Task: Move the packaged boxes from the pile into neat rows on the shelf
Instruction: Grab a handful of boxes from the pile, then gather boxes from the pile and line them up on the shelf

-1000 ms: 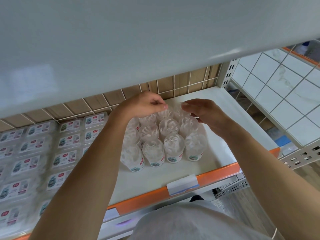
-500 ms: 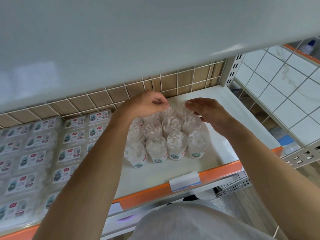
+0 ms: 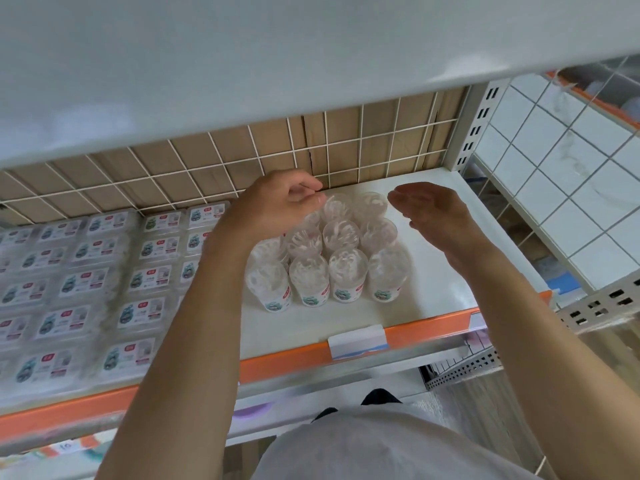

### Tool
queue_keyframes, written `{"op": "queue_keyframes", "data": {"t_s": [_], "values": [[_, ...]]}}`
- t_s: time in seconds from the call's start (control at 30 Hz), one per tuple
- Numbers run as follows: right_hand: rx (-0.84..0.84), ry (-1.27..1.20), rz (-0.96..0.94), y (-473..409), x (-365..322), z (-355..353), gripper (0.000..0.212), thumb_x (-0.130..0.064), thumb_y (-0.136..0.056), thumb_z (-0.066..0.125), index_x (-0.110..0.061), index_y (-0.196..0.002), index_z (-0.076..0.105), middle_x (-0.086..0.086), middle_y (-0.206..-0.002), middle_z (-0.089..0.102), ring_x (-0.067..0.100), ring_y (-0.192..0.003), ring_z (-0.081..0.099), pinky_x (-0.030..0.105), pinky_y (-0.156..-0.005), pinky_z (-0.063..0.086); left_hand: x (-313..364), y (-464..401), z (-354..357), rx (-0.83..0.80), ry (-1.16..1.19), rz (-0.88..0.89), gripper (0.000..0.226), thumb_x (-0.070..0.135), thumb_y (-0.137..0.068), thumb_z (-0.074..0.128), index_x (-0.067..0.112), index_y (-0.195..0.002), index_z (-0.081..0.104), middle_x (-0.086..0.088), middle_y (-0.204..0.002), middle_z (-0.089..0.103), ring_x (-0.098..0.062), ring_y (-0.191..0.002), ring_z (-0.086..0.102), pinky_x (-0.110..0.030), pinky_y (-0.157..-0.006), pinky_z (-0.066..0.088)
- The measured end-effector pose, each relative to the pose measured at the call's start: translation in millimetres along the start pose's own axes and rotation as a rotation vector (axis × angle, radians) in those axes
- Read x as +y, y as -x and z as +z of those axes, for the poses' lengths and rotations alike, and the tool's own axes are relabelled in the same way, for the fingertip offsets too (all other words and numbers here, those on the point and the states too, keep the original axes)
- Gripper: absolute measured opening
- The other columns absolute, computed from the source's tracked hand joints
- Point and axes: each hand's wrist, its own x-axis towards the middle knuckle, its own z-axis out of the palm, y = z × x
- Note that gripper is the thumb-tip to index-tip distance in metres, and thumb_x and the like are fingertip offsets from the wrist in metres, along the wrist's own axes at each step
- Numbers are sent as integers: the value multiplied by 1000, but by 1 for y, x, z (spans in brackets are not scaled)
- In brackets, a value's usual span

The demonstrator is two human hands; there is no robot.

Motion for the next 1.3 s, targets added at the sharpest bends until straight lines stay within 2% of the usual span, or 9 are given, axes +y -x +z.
{"op": "queue_keyframes", "data": {"t_s": [0.27,0.4,0.5,0.57,0.67,0.77,0.9,1.07,1.3], "values": [[11,219,-122,50,-8,-11,44,-50,-90,66,-31,-130,61,-9,-130,62,9,-110,58,14,-79,41,21,75,7,164,-21,-57,28,45,-95,60,34,-120,66,18,-119,66,0,-115,58,-31,-97,47],[-59,333,-252,88,-11,-14,45,-45,-92,65,-26,-133,59,-2,-133,58,14,-119,56,19,-91,40,34,114,17,252,54,-113,22,37,-95,63,33,-116,67,19,-115,68,-1,-112,61,-32,-102,47],[-129,457,-359,114,-13,-11,44,-40,-94,65,-21,-134,59,4,-132,57,18,-116,57,14,-81,33,42,145,27,292,66,-173,22,36,-95,64,33,-116,68,21,-112,68,1,-111,61,-27,-100,47],[-194,531,-408,129,-13,-8,45,-38,-94,65,-19,-134,60,5,-134,56,24,-115,57,19,-85,37,46,165,37,305,77,-220,22,36,-95,63,33,-116,68,21,-111,68,2,-110,61,-25,-98,46],[-288,616,-449,151,-11,-2,47,-39,-93,65,-18,-134,59,6,-135,55,31,-116,55,37,-98,45,50,195,50,285,99,-288,23,36,-95,63,32,-118,67,21,-114,67,4,-110,59,-20,-95,44],[-385,704,-477,170,-11,8,51,-42,-93,64,-20,-138,56,6,-143,49,32,-123,50,40,-103,42,49,222,59,258,61,-339,27,39,-95,62,34,-122,64,21,-120,64,2,-115,56,-21,-97,41],[-502,807,-541,191,-11,30,57,-47,-92,62,-23,-142,52,9,-153,41,34,-136,41,43,-111,36,39,255,60,225,-8,-394,33,39,-96,61,30,-129,61,16,-125,61,3,-111,52,0,-82,32],[-651,915,-626,213,-21,71,61,-52,-94,57,-28,-148,44,5,-160,29,31,-142,32,38,-114,27,19,303,46,246,-6,-481,37,41,-96,59,33,-132,58,15,-131,60,0,-117,52,-18,-94,36],[-778,946,-756,250,-45,161,63,-56,-94,53,-29,-150,40,2,-161,27,28,-144,29,38,-117,25,-26,374,-3,367,-26,-587,36,40,-95,62,33,-130,60,14,-129,61,-2,-118,54,-21,-98,39]]}}
